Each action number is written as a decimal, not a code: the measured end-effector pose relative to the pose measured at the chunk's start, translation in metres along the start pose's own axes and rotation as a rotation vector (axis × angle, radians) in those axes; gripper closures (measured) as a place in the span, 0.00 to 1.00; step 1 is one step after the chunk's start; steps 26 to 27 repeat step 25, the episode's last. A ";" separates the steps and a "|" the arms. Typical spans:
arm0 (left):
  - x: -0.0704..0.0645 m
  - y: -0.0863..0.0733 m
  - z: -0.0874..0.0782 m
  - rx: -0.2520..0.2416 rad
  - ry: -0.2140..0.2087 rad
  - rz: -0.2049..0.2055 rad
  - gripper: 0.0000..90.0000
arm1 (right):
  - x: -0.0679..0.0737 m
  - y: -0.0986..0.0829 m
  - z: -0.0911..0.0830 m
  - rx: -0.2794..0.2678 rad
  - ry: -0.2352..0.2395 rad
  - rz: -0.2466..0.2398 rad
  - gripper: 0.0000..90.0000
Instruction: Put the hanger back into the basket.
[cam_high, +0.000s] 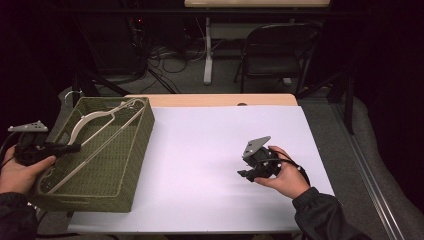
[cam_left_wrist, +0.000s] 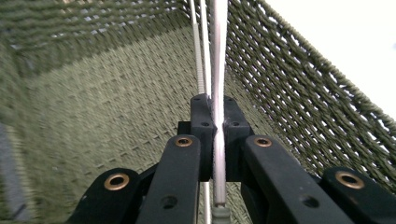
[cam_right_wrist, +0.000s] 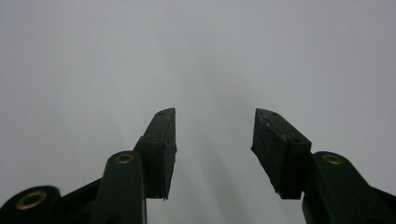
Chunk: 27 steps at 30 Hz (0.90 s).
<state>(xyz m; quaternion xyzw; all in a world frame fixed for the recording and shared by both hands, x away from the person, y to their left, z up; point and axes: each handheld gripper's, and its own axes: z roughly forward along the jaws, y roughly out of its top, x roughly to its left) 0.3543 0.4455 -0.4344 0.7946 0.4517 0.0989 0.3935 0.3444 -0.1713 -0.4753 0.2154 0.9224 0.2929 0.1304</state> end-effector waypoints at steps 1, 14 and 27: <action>0.003 -0.004 0.000 -0.015 0.003 -0.018 0.97 | 0.001 0.000 0.000 0.000 -0.001 0.004 0.55; 0.002 -0.013 0.037 0.128 0.023 -0.003 0.96 | 0.002 0.002 0.000 0.016 0.007 -0.011 0.55; -0.009 -0.012 0.004 -0.041 0.334 -0.028 0.55 | 0.003 -0.002 -0.006 -0.027 -0.001 -0.001 0.55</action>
